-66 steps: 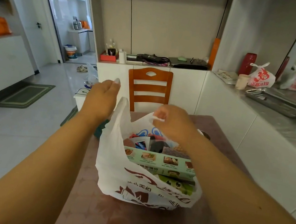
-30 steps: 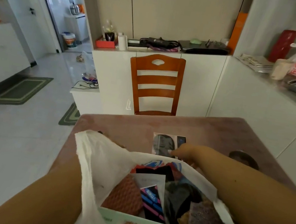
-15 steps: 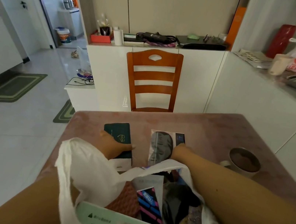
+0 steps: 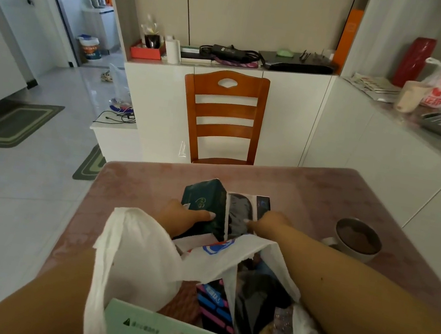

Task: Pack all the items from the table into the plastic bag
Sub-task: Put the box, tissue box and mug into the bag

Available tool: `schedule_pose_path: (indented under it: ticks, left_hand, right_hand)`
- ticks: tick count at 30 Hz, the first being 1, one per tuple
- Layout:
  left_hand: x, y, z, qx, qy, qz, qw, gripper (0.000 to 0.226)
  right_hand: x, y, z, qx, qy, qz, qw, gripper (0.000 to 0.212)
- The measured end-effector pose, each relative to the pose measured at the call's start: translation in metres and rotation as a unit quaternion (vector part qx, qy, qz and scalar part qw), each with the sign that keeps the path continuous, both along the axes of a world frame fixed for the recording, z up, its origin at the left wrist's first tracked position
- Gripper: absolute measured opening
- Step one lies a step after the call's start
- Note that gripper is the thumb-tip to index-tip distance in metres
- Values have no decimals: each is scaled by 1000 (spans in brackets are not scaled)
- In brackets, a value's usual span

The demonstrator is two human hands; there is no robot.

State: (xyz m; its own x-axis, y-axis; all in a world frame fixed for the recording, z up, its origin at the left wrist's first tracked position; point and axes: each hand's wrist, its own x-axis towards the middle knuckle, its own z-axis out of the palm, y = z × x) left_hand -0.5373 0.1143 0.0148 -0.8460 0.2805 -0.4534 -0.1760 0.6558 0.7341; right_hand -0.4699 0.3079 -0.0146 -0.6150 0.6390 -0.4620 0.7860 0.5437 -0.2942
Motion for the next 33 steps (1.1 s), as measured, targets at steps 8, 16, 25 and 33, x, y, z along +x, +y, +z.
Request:
schedule_pose_path:
  ticks: [8,16,25,33]
  left_hand:
    - [0,5,-7,31,-48,-31,998,60]
    - [5,14,-8,82,-72,-47,993,30]
    - [18,16,5,122,-131,-26,983,33]
    - [27,30,2,194,-189,-18,963,33]
  right_hand:
    - [-13,3,-8,-183,122,-154,963,63]
    - [-30,8,-18,-305,192,-257,897,52]
    - [-30,17,-25,-272,199,-323,884,81]
    - [-6,3,6,-409,220,-288,837,74]
